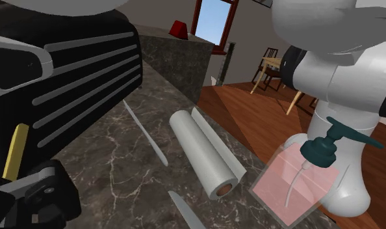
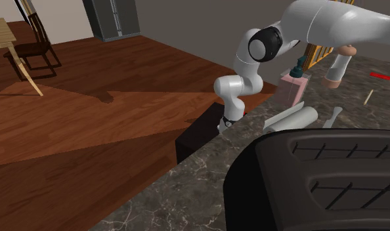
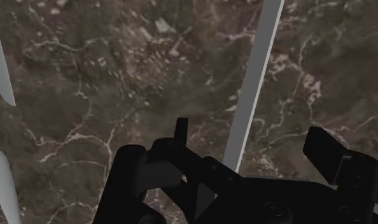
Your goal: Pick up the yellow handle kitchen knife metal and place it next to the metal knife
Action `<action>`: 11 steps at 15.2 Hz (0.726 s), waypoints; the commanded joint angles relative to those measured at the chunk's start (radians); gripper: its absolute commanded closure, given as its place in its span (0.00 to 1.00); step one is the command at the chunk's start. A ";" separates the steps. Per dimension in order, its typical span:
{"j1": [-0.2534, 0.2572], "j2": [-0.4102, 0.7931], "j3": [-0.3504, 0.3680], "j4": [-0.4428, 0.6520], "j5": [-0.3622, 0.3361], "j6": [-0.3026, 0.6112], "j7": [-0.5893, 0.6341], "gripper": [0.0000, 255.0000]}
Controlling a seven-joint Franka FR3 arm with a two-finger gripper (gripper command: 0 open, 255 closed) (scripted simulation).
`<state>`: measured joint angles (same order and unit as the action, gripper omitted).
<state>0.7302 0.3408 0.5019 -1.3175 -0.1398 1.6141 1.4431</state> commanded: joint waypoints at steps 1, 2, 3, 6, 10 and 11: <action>0.014 0.020 0.001 0.080 -0.009 -0.062 0.003 0.00; 0.024 0.035 0.001 0.136 -0.016 -0.103 0.004 0.00; 0.034 0.049 0.001 0.184 -0.023 -0.138 0.005 0.00; 0.034 0.049 0.000 0.184 -0.023 -0.138 0.005 0.00; 0.034 0.049 0.000 0.184 -0.023 -0.138 0.005 0.00; 0.034 0.049 0.000 0.184 -0.023 -0.138 0.005 0.00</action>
